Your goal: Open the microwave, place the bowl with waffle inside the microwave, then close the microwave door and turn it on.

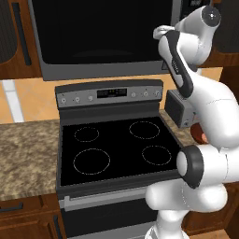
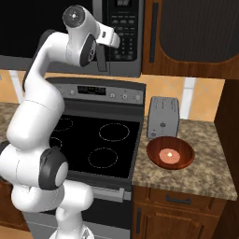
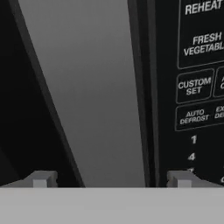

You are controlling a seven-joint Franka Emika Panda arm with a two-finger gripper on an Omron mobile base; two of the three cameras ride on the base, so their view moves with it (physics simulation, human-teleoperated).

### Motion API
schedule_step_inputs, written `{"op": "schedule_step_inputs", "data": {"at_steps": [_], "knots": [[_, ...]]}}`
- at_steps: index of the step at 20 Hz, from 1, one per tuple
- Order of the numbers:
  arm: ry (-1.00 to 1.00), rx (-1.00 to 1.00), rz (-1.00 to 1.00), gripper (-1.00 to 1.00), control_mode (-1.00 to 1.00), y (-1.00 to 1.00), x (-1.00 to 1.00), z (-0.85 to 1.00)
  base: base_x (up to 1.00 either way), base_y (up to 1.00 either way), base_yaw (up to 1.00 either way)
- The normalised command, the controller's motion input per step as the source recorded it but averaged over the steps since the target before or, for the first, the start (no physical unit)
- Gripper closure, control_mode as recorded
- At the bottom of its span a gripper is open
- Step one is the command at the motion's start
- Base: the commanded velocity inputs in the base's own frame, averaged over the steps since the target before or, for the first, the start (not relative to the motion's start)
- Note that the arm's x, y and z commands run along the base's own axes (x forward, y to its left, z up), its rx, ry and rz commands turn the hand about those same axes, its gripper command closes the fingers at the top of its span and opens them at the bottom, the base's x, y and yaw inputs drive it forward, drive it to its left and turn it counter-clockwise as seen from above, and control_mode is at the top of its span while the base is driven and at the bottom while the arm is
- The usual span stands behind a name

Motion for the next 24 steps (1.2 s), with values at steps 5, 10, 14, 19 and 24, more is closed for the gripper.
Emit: {"op": "schedule_step_inputs", "data": {"at_steps": [5, 10, 14, 19, 24], "knots": [[-0.28, 0.0, 0.01, -1.0, -1.0, -0.02, 0.46, -0.13, 0.0, 0.0, 0.0], [0.04, 0.01, 0.0, -1.0, -1.0, -0.11, 0.5, 0.0, 0.0, 0.0, 0.0], [0.06, 0.0, 0.0, 1.0, -1.0, 0.0, 0.57, -0.08, 0.0, 0.0, 0.0], [0.04, 0.0, 0.04, 1.0, -1.0, 0.04, -0.06, 0.0, 0.0, 0.0, 0.0], [-0.01, -0.01, 0.05, 1.0, -1.0, 0.3, -0.91, 0.0, 0.0, 0.0, 0.0]]}}
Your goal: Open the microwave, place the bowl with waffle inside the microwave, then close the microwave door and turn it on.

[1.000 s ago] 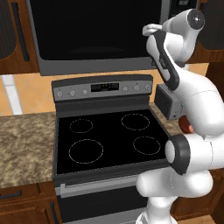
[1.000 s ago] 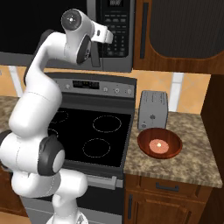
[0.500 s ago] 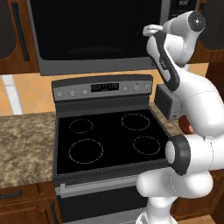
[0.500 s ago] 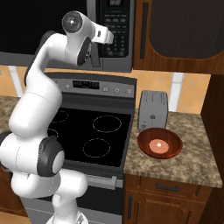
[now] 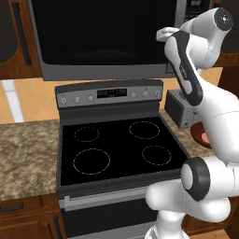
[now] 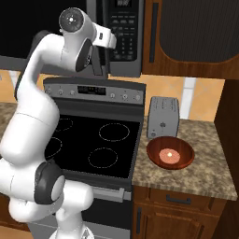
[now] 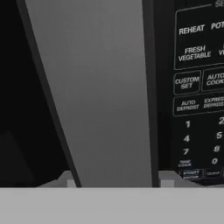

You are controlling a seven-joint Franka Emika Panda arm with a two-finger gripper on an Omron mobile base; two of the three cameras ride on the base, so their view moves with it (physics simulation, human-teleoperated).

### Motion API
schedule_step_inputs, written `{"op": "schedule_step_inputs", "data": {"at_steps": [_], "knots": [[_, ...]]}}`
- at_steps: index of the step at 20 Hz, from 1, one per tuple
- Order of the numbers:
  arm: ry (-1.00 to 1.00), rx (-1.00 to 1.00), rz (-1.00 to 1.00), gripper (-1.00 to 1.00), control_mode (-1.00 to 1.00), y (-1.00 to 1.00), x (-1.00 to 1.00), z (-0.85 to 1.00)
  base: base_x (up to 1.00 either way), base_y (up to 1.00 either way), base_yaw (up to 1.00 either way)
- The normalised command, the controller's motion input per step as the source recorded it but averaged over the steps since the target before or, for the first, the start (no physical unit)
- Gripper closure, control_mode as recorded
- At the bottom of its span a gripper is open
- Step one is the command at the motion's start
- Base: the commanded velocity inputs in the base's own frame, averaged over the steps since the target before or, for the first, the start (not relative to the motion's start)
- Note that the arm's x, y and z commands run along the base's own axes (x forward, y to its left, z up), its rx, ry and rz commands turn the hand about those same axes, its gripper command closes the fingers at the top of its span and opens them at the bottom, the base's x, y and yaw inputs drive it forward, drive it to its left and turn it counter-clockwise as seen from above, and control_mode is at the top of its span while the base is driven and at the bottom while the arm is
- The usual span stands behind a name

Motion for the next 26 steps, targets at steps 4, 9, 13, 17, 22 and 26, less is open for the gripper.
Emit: {"op": "schedule_step_inputs", "data": {"at_steps": [4, 9, 13, 17, 22, 26], "knots": [[-0.06, 0.0, -0.12, 1.0, -1.0, 0.31, -1.0, 0.09, 0.0, 0.0, 0.0], [-0.01, 0.0, -0.34, 1.0, -1.0, 0.52, -1.0, 0.15, 0.0, 0.0, 0.0], [-0.02, 0.0, -0.38, 1.0, -1.0, 0.41, -1.0, 0.09, 0.0, 0.0, 0.0], [-0.02, 0.0, -0.38, 1.0, -1.0, 0.22, -1.0, 0.16, 0.0, 0.0, 0.0], [-0.13, 0.0, -0.19, 1.0, -1.0, 0.0, -1.0, 0.0, 0.0, 0.0, 0.0], [-0.12, -0.05, -0.02, -1.0, -1.0, 0.06, -0.87, -0.01, 0.0, 0.0, 0.0]]}}
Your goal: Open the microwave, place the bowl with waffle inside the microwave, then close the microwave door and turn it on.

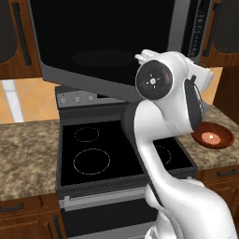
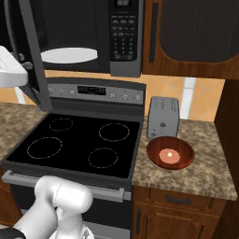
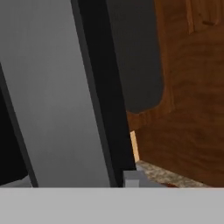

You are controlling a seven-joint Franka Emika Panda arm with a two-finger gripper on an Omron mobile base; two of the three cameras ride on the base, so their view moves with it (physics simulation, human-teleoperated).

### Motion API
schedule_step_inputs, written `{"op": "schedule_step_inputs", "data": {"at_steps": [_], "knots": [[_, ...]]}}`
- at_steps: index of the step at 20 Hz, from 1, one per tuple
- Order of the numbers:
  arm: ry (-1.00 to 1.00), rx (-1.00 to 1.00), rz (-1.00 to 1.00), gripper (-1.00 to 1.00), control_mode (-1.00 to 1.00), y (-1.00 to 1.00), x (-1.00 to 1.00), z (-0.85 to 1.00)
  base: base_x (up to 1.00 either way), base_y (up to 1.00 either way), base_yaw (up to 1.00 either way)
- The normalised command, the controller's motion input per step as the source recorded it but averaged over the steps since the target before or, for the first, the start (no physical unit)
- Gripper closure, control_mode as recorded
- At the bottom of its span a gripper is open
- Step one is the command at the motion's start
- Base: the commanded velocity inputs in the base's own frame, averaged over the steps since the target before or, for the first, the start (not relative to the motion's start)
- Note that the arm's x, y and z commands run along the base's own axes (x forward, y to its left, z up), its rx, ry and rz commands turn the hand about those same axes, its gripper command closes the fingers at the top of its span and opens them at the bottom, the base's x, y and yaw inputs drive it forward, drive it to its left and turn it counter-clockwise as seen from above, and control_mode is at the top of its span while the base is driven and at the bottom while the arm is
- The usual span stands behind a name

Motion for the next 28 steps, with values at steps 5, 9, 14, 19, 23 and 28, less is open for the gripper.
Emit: {"op": "schedule_step_inputs", "data": {"at_steps": [5, 9, 14, 19, 23, 28], "knots": [[-0.08, -0.09, -0.01, -1.0, -1.0, 0.33, -0.84, -0.01, 0.0, 0.0, 0.0], [0.0, -0.07, -0.05, -1.0, -1.0, 0.66, -0.28, -0.03, 0.0, 0.0, 0.0], [0.01, -0.05, -0.21, -1.0, -1.0, 0.96, 0.1, -0.14, 0.0, 0.0, 0.0], [-0.02, -0.04, -0.24, -1.0, -1.0, 0.9, 0.06, -0.12, 0.0, 0.0, 0.0], [0.0, 0.0, -0.25, -1.0, -1.0, 0.09, -0.65, 0.26, 0.0, 0.0, 0.0], [0.0, 0.0, -0.16, -1.0, -1.0, 0.04, -0.62, 0.16, 0.0, 0.0, 0.0]]}}
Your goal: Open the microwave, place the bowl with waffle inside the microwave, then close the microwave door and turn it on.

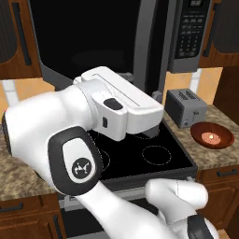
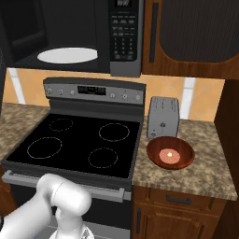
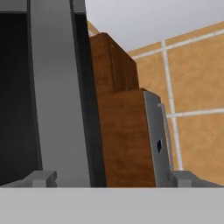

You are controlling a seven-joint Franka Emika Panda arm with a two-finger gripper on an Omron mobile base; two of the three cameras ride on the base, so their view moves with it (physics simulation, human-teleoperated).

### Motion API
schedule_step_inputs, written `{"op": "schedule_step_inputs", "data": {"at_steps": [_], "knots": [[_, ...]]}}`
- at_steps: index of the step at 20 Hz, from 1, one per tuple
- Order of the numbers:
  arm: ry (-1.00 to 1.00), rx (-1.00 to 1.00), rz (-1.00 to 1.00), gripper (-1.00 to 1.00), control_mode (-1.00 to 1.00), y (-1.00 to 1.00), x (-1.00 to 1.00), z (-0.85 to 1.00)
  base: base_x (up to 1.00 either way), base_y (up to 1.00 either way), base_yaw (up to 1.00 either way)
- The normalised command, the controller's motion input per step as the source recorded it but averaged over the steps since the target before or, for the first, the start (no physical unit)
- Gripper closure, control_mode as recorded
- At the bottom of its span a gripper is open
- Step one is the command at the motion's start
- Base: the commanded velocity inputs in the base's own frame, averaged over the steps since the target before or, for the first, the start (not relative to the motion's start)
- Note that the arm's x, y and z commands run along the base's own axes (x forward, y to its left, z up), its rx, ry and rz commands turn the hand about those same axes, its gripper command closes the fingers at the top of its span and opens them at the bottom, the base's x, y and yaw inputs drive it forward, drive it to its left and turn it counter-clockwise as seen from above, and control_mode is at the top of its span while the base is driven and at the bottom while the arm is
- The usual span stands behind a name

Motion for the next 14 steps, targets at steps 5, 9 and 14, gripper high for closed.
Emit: {"op": "schedule_step_inputs", "data": {"at_steps": [5, 9, 14], "knots": [[0.0, 0.0, -0.07, -1.0, -1.0, -0.06, -0.57, 0.05, 0.0, 0.0, 0.0], [0.0, 0.14, 0.17, -1.0, -1.0, -0.91, -0.76, -0.01, 0.0, 0.0, 0.0], [0.01, 0.25, 0.35, -1.0, -1.0, -1.0, -0.33, -0.2, 0.0, 0.0, 0.0]]}}
